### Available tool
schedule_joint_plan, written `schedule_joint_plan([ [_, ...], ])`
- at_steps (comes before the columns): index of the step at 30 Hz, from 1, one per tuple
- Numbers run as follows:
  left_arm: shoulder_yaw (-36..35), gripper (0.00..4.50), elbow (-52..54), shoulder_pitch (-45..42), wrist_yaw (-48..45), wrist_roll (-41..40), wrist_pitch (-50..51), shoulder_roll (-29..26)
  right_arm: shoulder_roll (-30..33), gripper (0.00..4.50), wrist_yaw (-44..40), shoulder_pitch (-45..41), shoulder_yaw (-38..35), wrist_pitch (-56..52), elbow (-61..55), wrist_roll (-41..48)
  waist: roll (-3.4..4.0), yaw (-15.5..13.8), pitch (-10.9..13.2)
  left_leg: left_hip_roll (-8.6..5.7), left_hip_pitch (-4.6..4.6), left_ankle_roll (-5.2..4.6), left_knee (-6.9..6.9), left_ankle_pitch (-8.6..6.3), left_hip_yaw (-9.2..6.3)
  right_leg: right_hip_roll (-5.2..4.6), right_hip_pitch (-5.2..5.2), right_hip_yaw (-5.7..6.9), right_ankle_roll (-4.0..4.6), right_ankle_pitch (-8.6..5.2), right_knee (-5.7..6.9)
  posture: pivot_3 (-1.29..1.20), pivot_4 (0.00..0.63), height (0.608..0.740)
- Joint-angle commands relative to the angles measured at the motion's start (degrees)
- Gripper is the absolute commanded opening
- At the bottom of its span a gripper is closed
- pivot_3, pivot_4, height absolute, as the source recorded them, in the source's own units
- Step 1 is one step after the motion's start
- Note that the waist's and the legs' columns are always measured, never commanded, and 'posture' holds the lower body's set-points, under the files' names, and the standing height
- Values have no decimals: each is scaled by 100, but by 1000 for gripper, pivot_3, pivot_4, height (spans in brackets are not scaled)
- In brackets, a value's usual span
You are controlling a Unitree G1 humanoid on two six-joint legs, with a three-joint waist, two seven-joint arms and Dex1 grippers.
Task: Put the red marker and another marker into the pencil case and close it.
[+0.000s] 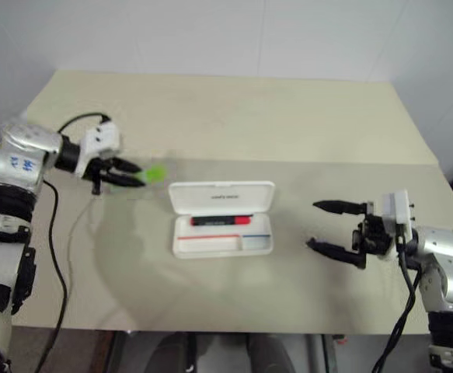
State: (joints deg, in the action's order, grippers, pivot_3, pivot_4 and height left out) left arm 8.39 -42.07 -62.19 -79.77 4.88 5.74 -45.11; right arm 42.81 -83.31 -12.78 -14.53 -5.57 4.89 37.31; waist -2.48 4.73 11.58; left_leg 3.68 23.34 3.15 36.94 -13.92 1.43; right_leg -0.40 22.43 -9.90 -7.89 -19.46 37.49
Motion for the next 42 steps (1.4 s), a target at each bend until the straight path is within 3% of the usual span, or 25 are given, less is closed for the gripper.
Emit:
schedule_joint_plan([
  [1,-472,1052,1366,129,55,-532,763,-179,107,4500,-171,-154,-255,-41,4,240,0,5,0,0,-1,0,2,0,0,1,0,0,0,0,4,0,150,740],
  [11,-1001,1052,4222,328,700,-1850,2768,105,28,4500,7,-538,-303,-179,146,345,0,2,0,0,-6,0,21,1,-2,1,-7,0,-4,1,16,0,150,740],
  [22,-713,1052,5911,464,1451,-3123,4590,672,147,4500,-119,-399,-325,-226,99,233,0,15,0,-1,-6,1,19,1,-8,5,-7,0,-7,0,12,0,150,740],
  [28,-255,1052,6792,884,1728,-3530,5251,570,122,4500,57,-223,-353,-195,-1,185,1,15,0,-2,-7,1,18,1,-10,4,-8,0,-7,0,11,0,150,740],
  [35,418,1052,7100,1367,2142,-3413,5254,632,104,4500,178,-33,-477,-176,-120,265,0,5,0,-3,-8,3,22,2,-13,4,-13,0,-8,0,7,0,150,740],
  [42,1157,1052,6513,1384,2566,-2780,4921,753,294,4500,-214,113,-593,55,-257,246,0,5,1,-8,-11,3,20,2,-15,3,-25,0,-11,2,-11,0,150,740],
])
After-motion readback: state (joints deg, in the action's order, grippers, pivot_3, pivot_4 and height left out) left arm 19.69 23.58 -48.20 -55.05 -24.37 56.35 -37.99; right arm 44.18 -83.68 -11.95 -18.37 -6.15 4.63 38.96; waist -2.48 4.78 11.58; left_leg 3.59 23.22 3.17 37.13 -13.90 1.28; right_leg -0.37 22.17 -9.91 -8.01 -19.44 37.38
